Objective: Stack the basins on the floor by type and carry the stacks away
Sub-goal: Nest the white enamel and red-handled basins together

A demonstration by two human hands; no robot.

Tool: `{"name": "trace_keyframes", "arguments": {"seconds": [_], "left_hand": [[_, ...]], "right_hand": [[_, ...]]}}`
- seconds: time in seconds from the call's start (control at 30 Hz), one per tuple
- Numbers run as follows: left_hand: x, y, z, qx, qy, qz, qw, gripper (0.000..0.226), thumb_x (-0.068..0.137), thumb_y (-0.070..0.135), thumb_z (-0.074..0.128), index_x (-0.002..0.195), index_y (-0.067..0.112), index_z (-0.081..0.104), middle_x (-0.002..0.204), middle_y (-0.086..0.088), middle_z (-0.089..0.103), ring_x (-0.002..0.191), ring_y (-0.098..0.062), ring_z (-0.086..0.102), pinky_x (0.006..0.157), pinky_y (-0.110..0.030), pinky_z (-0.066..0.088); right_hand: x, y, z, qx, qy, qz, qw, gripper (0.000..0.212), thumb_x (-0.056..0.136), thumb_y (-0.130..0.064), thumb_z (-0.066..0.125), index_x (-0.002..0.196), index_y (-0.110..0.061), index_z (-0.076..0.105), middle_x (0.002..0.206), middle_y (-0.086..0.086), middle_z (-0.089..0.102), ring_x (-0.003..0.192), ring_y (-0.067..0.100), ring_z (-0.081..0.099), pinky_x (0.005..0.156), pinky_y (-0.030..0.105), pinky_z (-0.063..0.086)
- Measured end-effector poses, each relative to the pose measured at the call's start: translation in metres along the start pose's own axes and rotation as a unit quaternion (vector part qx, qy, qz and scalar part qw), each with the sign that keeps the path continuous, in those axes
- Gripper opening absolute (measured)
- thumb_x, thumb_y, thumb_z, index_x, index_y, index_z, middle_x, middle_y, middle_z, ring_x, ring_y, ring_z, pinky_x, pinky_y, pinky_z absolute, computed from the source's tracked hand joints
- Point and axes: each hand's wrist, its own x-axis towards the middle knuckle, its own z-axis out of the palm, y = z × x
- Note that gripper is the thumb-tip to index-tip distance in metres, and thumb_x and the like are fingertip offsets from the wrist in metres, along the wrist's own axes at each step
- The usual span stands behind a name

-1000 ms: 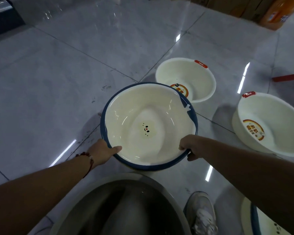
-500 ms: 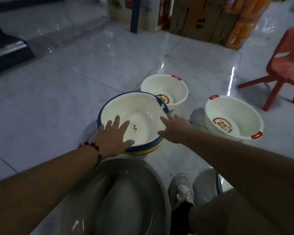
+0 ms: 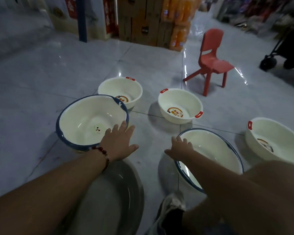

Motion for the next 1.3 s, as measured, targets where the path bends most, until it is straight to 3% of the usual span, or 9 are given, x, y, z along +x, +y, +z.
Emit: {"name": "trace_keyframes", "arguments": {"seconds": [0.23,0.43,0.53,0.7,0.87,1.0,1.3], "left_hand": [[0.031,0.050,0.053,-0.016,-0.083,0.026,0.996,0.082,0.094,0.066,0.037,0.158,0.026,0.006,0.166,-0.011,0.000,0.150,-0.034,0.013,0.119,-0.050,0.022],[0.045,0.065,0.079,-0.003,-0.131,0.058,0.990,0.080,0.096,0.065,0.035,0.158,0.026,0.004,0.166,-0.010,-0.002,0.150,-0.034,0.012,0.120,-0.050,0.020],[0.053,0.064,0.080,0.000,-0.143,0.056,0.988,0.079,0.096,0.065,0.036,0.158,0.027,0.004,0.166,-0.010,-0.002,0.150,-0.033,0.012,0.120,-0.050,0.020],[0.060,0.061,0.072,-0.005,-0.137,0.050,0.989,0.077,0.097,0.063,0.035,0.158,0.026,0.006,0.166,-0.012,0.001,0.151,-0.034,0.012,0.120,-0.050,0.021],[0.051,0.057,0.070,-0.011,-0.139,0.045,0.989,0.077,0.097,0.063,0.035,0.158,0.025,0.007,0.166,-0.011,0.002,0.151,-0.034,0.012,0.120,-0.050,0.020],[0.039,0.045,0.069,-0.010,-0.141,0.036,0.989,0.077,0.097,0.065,0.034,0.158,0.026,0.006,0.166,-0.011,0.002,0.151,-0.034,0.011,0.121,-0.050,0.019],[-0.001,-0.011,0.053,0.002,-0.104,-0.003,0.995,0.076,0.095,0.062,0.041,0.157,0.026,0.015,0.165,-0.012,0.010,0.148,-0.035,0.020,0.118,-0.051,0.026]], "right_hand": [[0.030,0.038,0.079,0.041,-0.055,0.078,0.995,0.072,0.088,-0.053,0.056,0.143,-0.011,0.034,0.144,0.009,0.042,0.134,0.031,0.041,0.107,0.043,0.034],[0.039,0.060,0.133,0.112,-0.121,0.141,0.976,0.049,0.087,-0.021,0.049,0.134,-0.015,0.038,0.119,0.005,0.058,0.113,0.029,0.058,0.091,0.040,0.040],[0.042,0.062,0.140,0.110,-0.107,0.148,0.977,0.038,0.090,-0.013,0.048,0.128,-0.014,0.046,0.108,0.004,0.061,0.106,0.025,0.061,0.081,0.034,0.042],[0.041,0.057,0.130,0.014,-0.082,0.127,0.988,0.027,0.092,-0.009,0.052,0.117,-0.012,0.061,0.106,0.000,0.066,0.100,0.021,0.066,0.071,0.026,0.042],[0.037,0.057,0.113,0.047,-0.011,0.135,0.990,0.027,0.096,-0.009,0.046,0.122,-0.007,0.053,0.115,0.007,0.064,0.104,0.025,0.064,0.074,0.030,0.042],[0.032,0.059,0.086,0.048,-0.004,0.122,0.991,0.030,0.095,-0.008,0.049,0.124,-0.006,0.055,0.116,0.008,0.064,0.104,0.026,0.064,0.075,0.031,0.045],[0.013,0.053,0.011,0.038,0.081,0.098,0.991,0.026,0.093,-0.013,0.056,0.117,-0.007,0.062,0.098,0.006,0.060,0.087,0.024,0.059,0.077,0.033,0.051]]}}
